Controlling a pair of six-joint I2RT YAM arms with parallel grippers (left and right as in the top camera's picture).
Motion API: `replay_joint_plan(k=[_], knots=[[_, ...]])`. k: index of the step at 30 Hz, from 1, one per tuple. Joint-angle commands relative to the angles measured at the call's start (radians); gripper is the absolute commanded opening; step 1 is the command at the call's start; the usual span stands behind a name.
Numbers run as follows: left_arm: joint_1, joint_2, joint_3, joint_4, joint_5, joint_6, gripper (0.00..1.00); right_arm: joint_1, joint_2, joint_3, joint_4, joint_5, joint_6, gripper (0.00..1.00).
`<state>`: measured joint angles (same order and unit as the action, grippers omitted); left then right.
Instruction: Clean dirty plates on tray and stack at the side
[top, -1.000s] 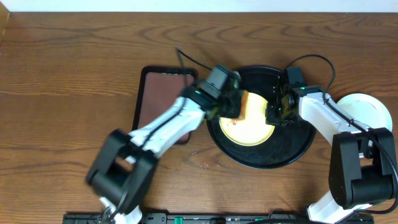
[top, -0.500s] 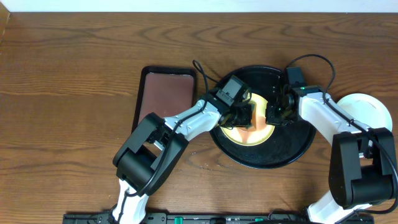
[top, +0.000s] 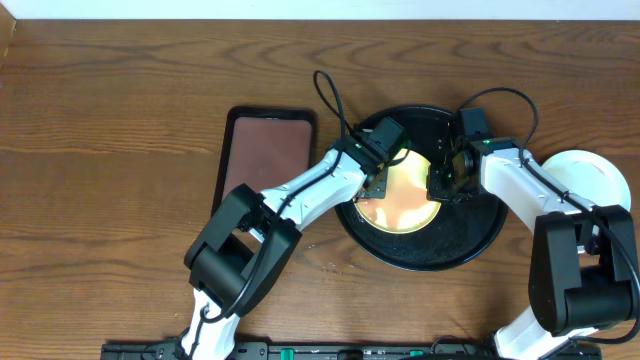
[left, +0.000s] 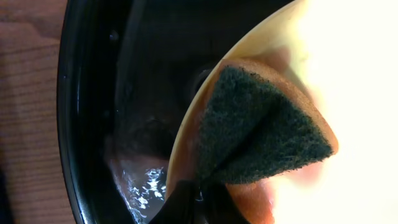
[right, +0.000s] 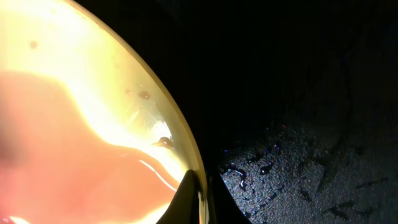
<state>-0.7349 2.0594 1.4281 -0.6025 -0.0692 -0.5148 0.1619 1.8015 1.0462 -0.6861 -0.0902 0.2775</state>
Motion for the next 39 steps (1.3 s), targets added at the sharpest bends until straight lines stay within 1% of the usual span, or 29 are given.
replay_joint_plan(k=[1,5,7,10,18,21,23,27,30,33,35,39], knots=[[0.031,0.039,-0.009,0.022,-0.082,0.031,0.07,0.003,0.020,-0.022,-0.013,0.056,-0.014,0.01],[0.030,0.039,-0.018,0.167,0.142,0.002,0.07,0.003,0.020,-0.022,-0.014,0.063,-0.014,0.01],[0.027,0.039,-0.018,0.225,0.215,-0.039,0.07,0.003,0.020,-0.022,-0.014,0.063,-0.014,0.01],[0.011,0.039,-0.018,0.288,0.264,-0.089,0.07,0.003,0.020,-0.022,-0.014,0.063,-0.014,0.01],[-0.066,0.087,-0.018,0.363,0.264,-0.094,0.07,0.003,0.020,-0.022,-0.013,0.063,-0.018,0.01],[-0.075,0.122,-0.018,0.366,0.272,-0.125,0.07,0.003,0.020,-0.022,-0.013,0.063,-0.018,0.01],[-0.073,0.142,-0.018,0.377,0.288,-0.124,0.07,0.003,0.020,-0.022,-0.014,0.063,-0.018,0.01],[-0.039,0.141,-0.016,0.377,0.285,-0.034,0.08,0.003,0.020,-0.022,-0.014,0.063,-0.018,0.01],[0.017,0.136,-0.016,0.372,0.285,-0.020,0.08,0.003,0.020,-0.022,-0.014,0.063,-0.018,0.01],[0.085,0.130,-0.016,0.344,0.285,-0.014,0.08,0.003,0.020,-0.022,-0.015,0.063,-0.018,0.01],[0.132,0.129,-0.011,0.294,0.274,0.021,0.07,0.003,0.020,-0.022,-0.018,0.063,-0.025,0.01],[0.175,0.115,0.025,0.130,0.155,0.037,0.07,0.003,0.020,-0.022,-0.016,0.063,-0.025,0.01]])
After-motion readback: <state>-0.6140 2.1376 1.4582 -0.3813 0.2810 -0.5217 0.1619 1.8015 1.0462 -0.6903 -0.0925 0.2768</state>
